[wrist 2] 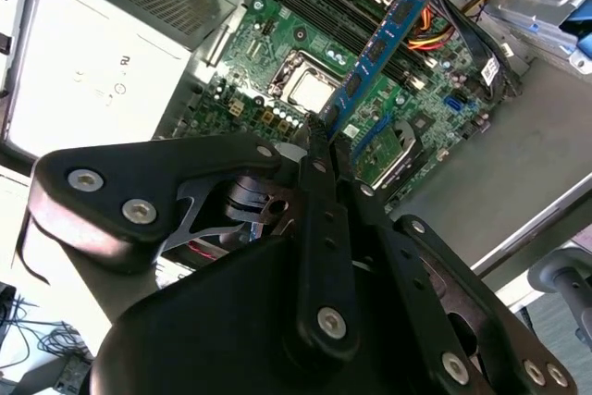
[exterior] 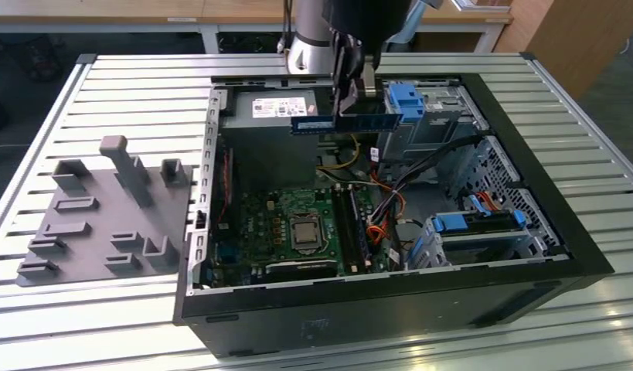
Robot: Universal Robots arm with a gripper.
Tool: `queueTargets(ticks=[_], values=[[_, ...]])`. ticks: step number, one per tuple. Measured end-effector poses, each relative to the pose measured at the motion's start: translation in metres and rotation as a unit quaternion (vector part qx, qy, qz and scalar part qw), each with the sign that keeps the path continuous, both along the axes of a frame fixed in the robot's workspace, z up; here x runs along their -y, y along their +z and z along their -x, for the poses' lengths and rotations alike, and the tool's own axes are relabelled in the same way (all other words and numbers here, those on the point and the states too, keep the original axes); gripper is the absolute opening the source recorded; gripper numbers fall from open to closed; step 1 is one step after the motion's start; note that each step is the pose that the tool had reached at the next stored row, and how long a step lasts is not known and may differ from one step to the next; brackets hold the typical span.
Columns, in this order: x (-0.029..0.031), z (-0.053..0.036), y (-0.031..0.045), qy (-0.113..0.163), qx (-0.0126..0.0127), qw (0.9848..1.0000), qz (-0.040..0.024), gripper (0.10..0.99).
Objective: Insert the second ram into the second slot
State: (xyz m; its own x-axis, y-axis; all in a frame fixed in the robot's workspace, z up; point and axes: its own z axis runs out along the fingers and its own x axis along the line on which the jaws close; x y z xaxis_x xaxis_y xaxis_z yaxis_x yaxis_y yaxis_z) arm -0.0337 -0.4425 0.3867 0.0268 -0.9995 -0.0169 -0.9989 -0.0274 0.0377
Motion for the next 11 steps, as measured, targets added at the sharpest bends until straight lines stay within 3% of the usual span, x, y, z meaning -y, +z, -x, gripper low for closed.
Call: queueTargets(ticks=[11], values=[[0.0109, 0.0, -0.0001, 0.0, 0.0, 1.0, 0.0001, 0.137]])
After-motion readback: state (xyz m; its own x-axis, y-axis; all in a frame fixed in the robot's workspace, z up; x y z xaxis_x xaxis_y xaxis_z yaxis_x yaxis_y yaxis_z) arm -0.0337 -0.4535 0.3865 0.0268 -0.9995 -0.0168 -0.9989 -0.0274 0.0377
